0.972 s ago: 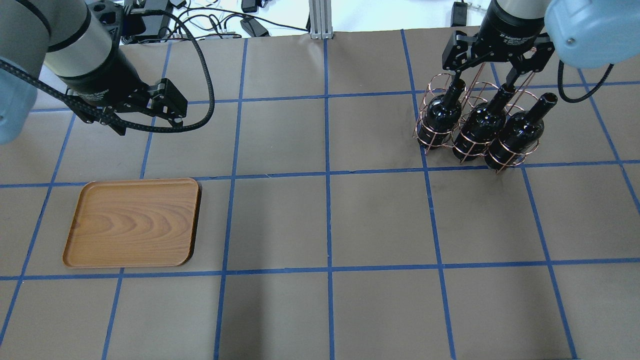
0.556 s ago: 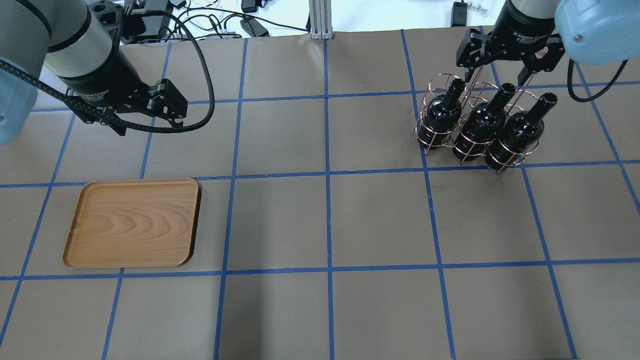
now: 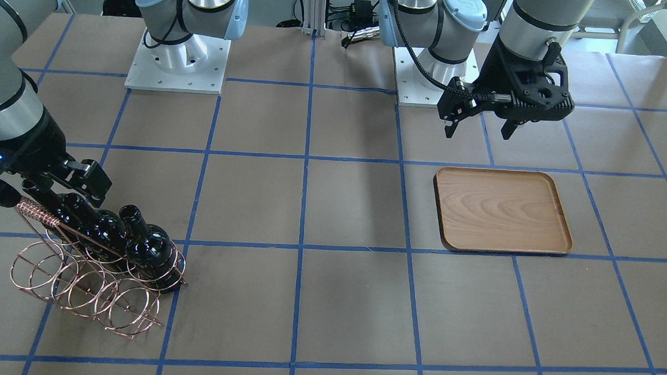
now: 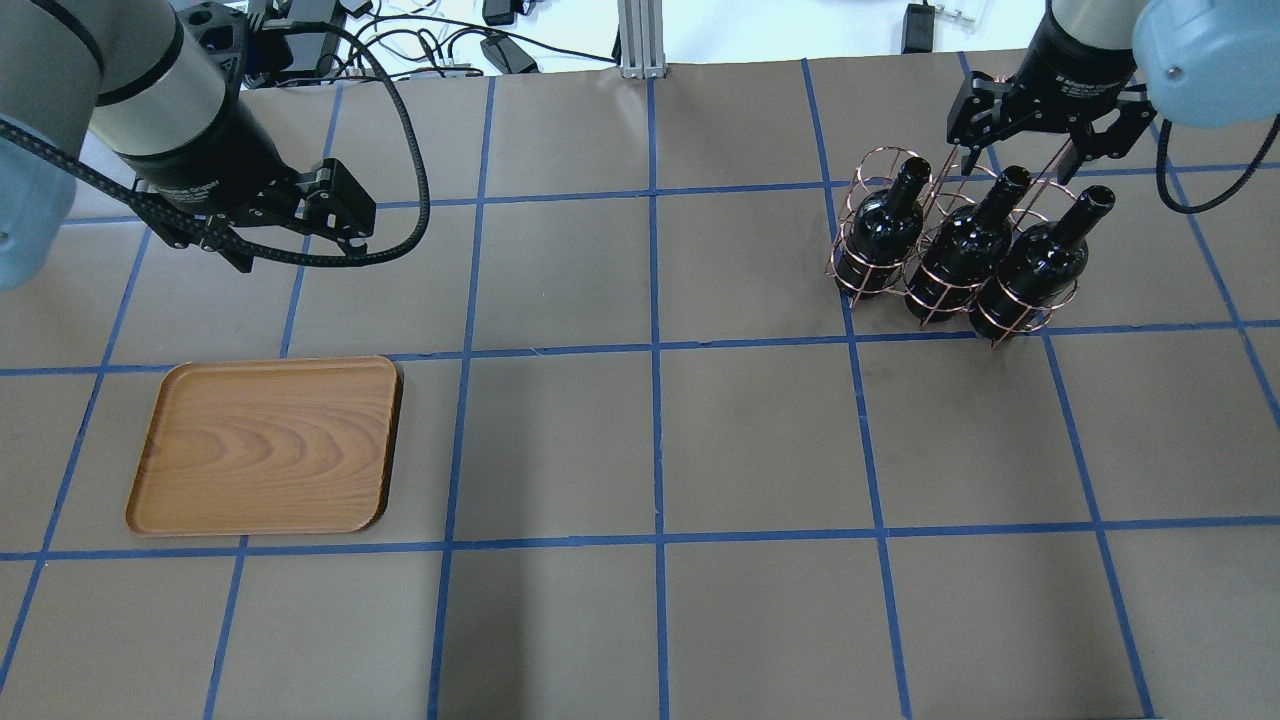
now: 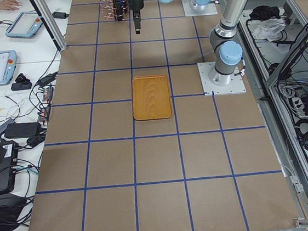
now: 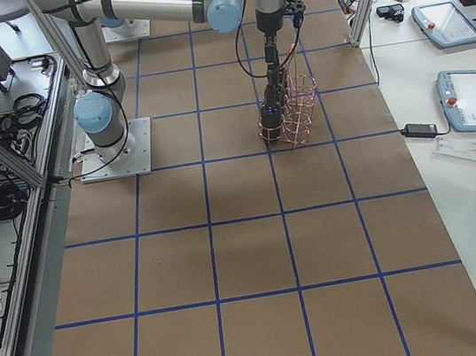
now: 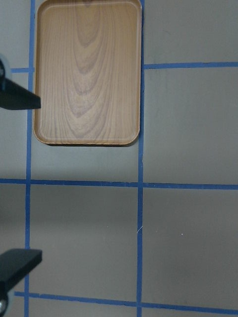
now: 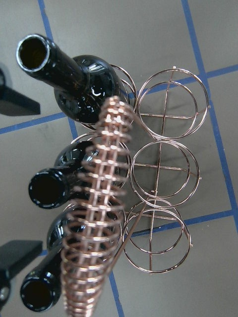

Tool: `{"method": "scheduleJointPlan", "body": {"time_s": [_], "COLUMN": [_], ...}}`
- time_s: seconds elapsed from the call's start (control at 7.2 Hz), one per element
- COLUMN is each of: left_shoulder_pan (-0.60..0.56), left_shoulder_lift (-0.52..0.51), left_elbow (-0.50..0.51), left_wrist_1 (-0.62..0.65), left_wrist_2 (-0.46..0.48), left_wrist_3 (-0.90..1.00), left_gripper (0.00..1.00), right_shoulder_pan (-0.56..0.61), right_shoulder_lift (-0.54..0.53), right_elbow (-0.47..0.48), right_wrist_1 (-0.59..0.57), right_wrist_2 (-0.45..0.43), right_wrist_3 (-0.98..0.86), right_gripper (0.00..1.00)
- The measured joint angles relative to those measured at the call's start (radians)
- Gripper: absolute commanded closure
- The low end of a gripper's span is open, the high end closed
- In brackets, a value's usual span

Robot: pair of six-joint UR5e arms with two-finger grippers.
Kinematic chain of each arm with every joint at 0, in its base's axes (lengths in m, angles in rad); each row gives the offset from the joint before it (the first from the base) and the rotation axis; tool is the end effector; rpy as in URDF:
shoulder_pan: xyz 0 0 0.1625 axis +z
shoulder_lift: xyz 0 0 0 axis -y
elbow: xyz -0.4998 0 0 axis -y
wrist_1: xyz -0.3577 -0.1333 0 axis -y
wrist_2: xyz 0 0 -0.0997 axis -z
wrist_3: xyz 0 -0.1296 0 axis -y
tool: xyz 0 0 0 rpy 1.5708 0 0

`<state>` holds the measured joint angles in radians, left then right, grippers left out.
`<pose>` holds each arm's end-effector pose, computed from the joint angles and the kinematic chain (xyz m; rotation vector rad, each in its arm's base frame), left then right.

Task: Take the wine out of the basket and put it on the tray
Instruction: 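Lower the right gripper onto the nearest dark wine bottle neck and close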

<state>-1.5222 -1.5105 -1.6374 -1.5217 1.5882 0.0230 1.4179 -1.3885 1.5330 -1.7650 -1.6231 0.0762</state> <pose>-0.1099 -0.4386 0.5339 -0.0405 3.1217 -0.0658 0.0412 -0.5634 0.4782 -0.3548 -3.0661 0.0736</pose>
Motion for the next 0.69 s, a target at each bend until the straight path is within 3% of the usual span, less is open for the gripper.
{"method": "scheduleJointPlan", "body": {"time_s": [0.42,0.69], "left_shoulder_pan": [-0.001,-0.001], "left_shoulder_lift": [-0.002,-0.002], "left_elbow": [0.0,0.001], "left_wrist_1": [0.0,0.001], "left_wrist_2": [0.0,0.0], "left_wrist_3": [0.0,0.0], "left_gripper": [0.0,0.0], "right_shoulder_pan": [-0.003,-0.004], "right_shoulder_lift": [0.007,0.018], "right_elbow": [0.035,0.041], "right_wrist_1": [-0.062,-0.081], "right_wrist_2": [-0.002,-0.002], "right_wrist_3": [-0.03,-0.04], "right_gripper": [0.33,0.54]}}
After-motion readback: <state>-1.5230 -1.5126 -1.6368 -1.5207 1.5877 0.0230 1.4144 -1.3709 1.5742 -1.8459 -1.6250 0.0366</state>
